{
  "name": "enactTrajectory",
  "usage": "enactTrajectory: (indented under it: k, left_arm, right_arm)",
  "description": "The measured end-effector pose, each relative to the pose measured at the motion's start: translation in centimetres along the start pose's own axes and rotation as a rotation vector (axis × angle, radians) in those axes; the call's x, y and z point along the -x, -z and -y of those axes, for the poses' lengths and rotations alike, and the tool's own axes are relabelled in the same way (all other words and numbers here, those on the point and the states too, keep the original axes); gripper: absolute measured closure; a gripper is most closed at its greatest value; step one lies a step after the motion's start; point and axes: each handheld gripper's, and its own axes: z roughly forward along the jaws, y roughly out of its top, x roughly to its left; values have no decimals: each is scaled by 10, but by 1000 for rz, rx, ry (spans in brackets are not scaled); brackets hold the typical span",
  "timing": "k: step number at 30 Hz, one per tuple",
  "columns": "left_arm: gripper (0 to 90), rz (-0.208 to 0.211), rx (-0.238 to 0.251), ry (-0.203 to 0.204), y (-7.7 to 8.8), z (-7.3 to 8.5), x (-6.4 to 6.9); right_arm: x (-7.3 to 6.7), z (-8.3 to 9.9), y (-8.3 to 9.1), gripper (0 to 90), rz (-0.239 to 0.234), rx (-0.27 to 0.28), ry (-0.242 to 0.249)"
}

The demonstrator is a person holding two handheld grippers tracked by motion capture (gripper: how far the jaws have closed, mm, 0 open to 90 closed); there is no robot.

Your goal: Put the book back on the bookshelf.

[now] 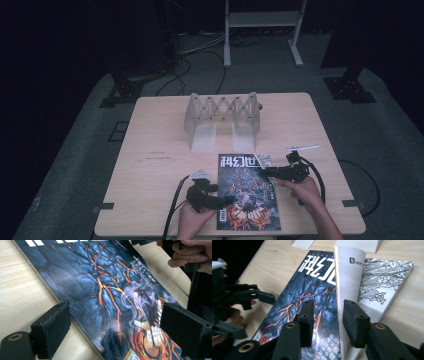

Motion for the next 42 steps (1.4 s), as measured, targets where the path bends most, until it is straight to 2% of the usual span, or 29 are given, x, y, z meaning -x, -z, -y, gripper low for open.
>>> enactTrajectory:
  k: [2, 4, 7, 10, 11, 17, 18, 20, 22, 23, 27, 30, 33, 35, 37, 42]
  left_arm:
    - [88, -2, 0, 3, 0, 0, 0]
    - [86, -1, 4, 5, 0, 0, 0]
    - [80, 0, 7, 11, -1, 1, 1]
    - [75, -3, 9, 9, -1, 1, 1]
    - [75, -3, 9, 12, -1, 1, 1]
    - [72, -4, 10, 15, -1, 1, 1]
    - [72, -4, 10, 15, -1, 1, 1]
    - [59, -3, 10, 21, -1, 1, 2]
    - [59, -8, 9, 14, -1, 1, 3]
    - [58, -10, 11, 15, -1, 1, 3]
    - [58, -2, 8, 23, -1, 1, 2]
    - [58, -2, 10, 27, -1, 1, 2]
    - [58, -3, 12, 31, -1, 1, 3]
    - [57, -5, 10, 30, -1, 1, 3]
    - [57, -4, 13, 40, 0, 1, 3]
    - [57, -14, 10, 31, -1, 1, 4]
  right_arm:
    - [-1, -2, 2, 573, 22, -4, 3]
    - [1, -2, 4, 548, 90, -15, 13]
    - [6, 3, 2, 527, 130, -47, 6]
    - [10, 6, 2, 530, 134, -47, -11]
    - [10, 7, 1, 522, 138, -62, -10]
    - [9, 11, 0, 537, 154, -60, -8]
    - [9, 11, 0, 537, 154, -60, -8]
    - [14, 12, 0, 535, 109, -35, -65]
    - [17, 13, 1, 555, 93, -25, -78]
    - [22, 16, 2, 563, 64, -7, -110]
    - [27, 17, 4, 578, 27, -4, -142]
    - [29, 18, 4, 589, 15, 1, -153]
    - [34, 19, 7, 630, -32, 24, -193]
    - [32, 19, 5, 627, 0, 2, -174]
    - [34, 19, 5, 653, -12, -7, -184]
    - [32, 19, 5, 676, 10, -15, -164]
